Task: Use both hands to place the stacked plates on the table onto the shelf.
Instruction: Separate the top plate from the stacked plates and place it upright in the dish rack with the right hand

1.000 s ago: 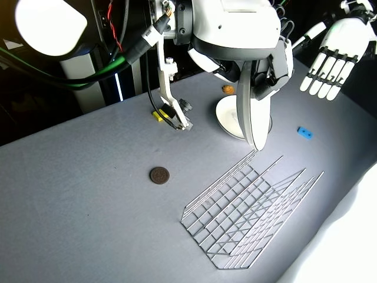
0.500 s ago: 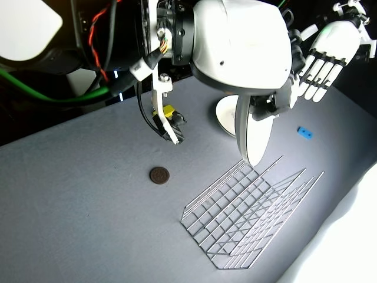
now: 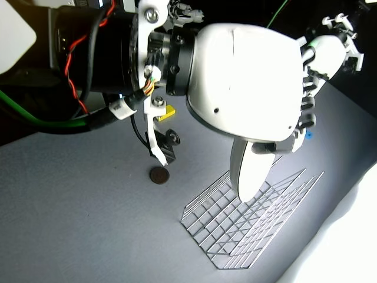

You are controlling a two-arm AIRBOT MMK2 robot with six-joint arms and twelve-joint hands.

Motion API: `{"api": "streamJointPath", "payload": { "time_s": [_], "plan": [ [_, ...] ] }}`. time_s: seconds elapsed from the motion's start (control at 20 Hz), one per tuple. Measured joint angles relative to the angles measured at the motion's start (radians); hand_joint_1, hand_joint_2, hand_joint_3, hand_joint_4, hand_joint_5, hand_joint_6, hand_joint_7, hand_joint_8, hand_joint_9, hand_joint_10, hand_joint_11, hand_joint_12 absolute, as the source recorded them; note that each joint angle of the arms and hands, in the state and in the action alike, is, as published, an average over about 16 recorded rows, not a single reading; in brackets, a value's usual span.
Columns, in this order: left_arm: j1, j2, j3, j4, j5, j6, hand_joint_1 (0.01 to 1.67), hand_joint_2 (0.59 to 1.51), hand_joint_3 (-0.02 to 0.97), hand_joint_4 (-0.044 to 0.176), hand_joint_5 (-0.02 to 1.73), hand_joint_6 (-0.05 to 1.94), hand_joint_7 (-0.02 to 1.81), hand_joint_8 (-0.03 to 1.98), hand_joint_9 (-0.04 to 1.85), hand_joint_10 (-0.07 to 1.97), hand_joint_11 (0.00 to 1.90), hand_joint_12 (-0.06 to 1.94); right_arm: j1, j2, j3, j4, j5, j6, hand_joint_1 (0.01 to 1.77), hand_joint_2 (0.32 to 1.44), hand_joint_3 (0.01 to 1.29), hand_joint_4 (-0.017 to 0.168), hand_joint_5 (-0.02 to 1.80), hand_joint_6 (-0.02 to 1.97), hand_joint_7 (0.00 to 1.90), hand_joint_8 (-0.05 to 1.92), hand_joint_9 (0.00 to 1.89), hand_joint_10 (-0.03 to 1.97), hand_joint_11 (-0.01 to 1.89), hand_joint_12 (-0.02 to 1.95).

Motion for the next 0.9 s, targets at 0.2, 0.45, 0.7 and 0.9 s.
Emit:
{"api": "streamJointPath", "payload": {
  "time_s": [0.2, 0.45, 0.7, 0.9],
  "plan": [
    [0.046, -0.017, 0.001, -0.03, 0.014, 0.018, 0.01, 1.126, 0.012, 0.007, 0.03, 0.01, 0.02, -0.02, 0.02, 0.01, 0.01, 0.0, -0.005, -0.015, 0.036, 0.002, -0.016, 0.02, 1.21, 0.96, 0.01, -0.006, 1.01, 0.8, 1.2, 0.69, 1.45, 0.0, 0.99, 1.09],
    [0.083, -0.037, 0.003, -0.062, 0.026, 0.034, 0.01, 1.127, 0.011, 0.007, 0.02, 0.01, 0.02, -0.01, 0.02, 0.0, 0.01, 0.0, -0.018, -0.036, 0.079, 0.004, -0.027, 0.041, 1.21, 0.97, 0.01, -0.003, 1.01, 0.81, 1.18, 0.7, 1.44, 0.0, 0.99, 1.1],
    [0.116, -0.052, 0.007, -0.079, 0.035, 0.048, 0.01, 1.128, 0.011, 0.007, 0.03, 0.01, 0.02, -0.01, 0.02, 0.0, 0.01, 0.0, -0.038, -0.062, 0.127, 0.008, -0.033, 0.061, 1.21, 0.97, 0.01, 0.0, 1.0, 0.82, 1.16, 0.72, 1.43, 0.0, 1.0, 1.11],
    [0.132, -0.06, 0.01, -0.087, 0.04, 0.058, 0.01, 1.128, 0.012, 0.007, 0.02, 0.01, 0.02, -0.02, 0.02, 0.0, 0.01, 0.0, -0.057, -0.085, 0.165, 0.012, -0.033, 0.069, 1.21, 0.97, 0.01, -0.001, 0.99, 0.84, 1.16, 0.72, 1.43, 0.0, 1.01, 1.1]
  ]
}}
